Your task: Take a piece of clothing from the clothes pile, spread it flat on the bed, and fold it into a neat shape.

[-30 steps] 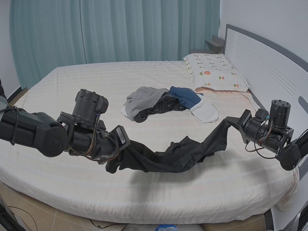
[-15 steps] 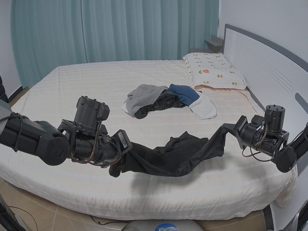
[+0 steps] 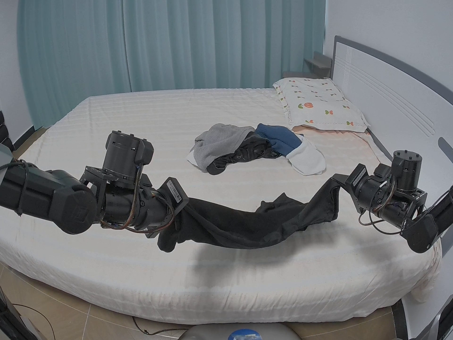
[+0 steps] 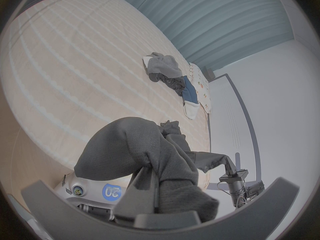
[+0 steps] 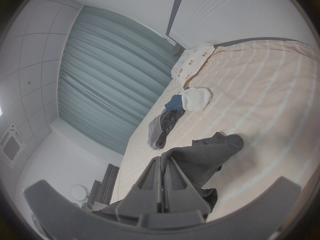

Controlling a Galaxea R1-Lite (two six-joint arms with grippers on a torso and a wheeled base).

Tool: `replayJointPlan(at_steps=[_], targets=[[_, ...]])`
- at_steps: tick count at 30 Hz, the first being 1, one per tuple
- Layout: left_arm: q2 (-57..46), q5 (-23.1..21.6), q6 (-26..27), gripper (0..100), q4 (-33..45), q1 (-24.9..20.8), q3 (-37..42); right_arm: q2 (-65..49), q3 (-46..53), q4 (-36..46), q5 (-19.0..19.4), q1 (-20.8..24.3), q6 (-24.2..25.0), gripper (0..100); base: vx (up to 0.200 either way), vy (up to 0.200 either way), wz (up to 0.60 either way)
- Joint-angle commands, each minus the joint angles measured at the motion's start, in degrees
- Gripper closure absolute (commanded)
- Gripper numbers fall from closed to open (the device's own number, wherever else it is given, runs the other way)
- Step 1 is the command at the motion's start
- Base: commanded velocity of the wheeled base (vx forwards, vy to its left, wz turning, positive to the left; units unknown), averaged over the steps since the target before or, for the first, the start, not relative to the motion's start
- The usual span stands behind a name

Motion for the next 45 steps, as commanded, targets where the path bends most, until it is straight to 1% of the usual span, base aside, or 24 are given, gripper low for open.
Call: replayJointPlan(at_steps=[1, 20, 45], targets=[[-0.80, 0.16, -0.02, 100, 0.03, 0.18, -0.10, -0.97, -0.29, -0.03, -0.12, -0.03, -0.04, 100, 0.000, 0.200, 0.00], [-2.91, 0.51, -0.02, 100, -0.06, 2.11, -0.19, -3.87, -0.82, -1.78, -0.03, -0.21, 0.31, 100, 0.000, 0.200, 0.00], [-3.26, 0.51, -0.02, 100, 0.03, 2.64, -0.28, -5.45, -0.82, -1.78, 0.23, -0.30, 0.75, 100, 0.000, 0.200, 0.00]])
